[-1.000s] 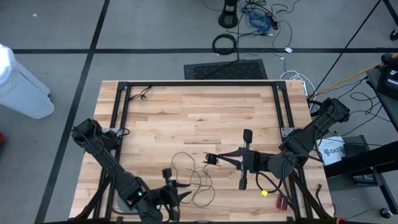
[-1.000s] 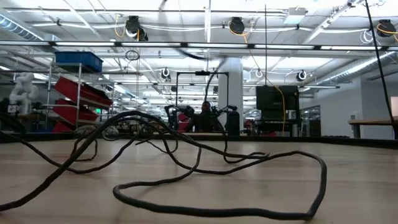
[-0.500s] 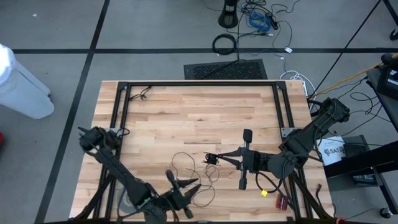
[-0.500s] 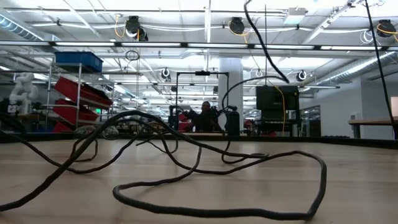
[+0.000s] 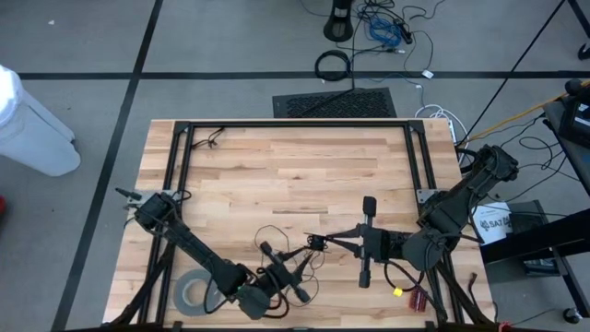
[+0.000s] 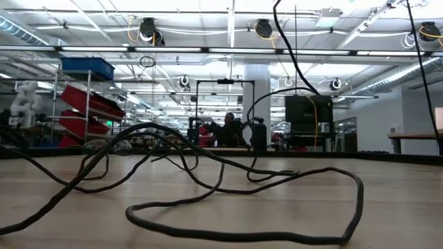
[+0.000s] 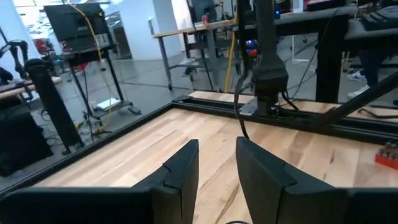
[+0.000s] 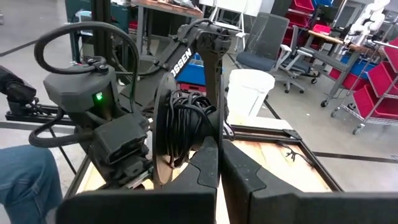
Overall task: Coil cords
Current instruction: Coil the black wire onto the spool
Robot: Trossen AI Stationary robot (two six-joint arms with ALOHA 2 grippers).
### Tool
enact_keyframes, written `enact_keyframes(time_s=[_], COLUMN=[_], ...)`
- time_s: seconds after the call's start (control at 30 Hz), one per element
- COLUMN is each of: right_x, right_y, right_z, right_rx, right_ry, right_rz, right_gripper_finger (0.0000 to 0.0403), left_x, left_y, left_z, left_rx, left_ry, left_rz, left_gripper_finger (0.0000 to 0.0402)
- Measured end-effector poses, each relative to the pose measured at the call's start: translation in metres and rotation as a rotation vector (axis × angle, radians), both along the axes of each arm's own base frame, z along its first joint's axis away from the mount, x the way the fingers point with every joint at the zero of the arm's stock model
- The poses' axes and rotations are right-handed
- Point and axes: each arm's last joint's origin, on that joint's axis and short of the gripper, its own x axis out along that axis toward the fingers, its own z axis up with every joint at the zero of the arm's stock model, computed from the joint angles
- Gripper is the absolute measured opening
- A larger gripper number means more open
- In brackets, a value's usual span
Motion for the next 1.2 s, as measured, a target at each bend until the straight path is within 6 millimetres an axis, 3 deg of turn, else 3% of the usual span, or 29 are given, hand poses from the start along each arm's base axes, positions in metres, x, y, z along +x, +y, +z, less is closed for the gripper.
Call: enact_keyframes(time_s=[0.3, 0.77, 0.97, 1.2], right_x=[0.000, 0.000, 0.000, 0.000], right_y=[0.000, 0.000, 0.000, 0.000], right_z=[0.000, 0.000, 0.000, 0.000], right_rx=[-0.014, -0.011, -0.013, -0.017], right_ry=[-0.001, -0.002, -0.001, 0.000], right_rz=[0.001, 0.001, 0.002, 0.002], right_gripper_finger=[0.0000, 0.0000, 0.0000, 0.0000], left_x=[0.004, 0.012, 0.012, -0.008], left_y=[-0.003, 0.010, 0.010, -0.017], left_z=[0.011, 0.014, 0.014, 0.010], left_rx=[-0.042, -0.020, -0.003, 0.023], left_ry=[-0.073, -0.076, -0.065, -0.023], left_rz=[-0.156, -0.124, -0.126, -0.166], left_gripper_finger=[0.0114, 0.0113, 0.0078, 0.0057])
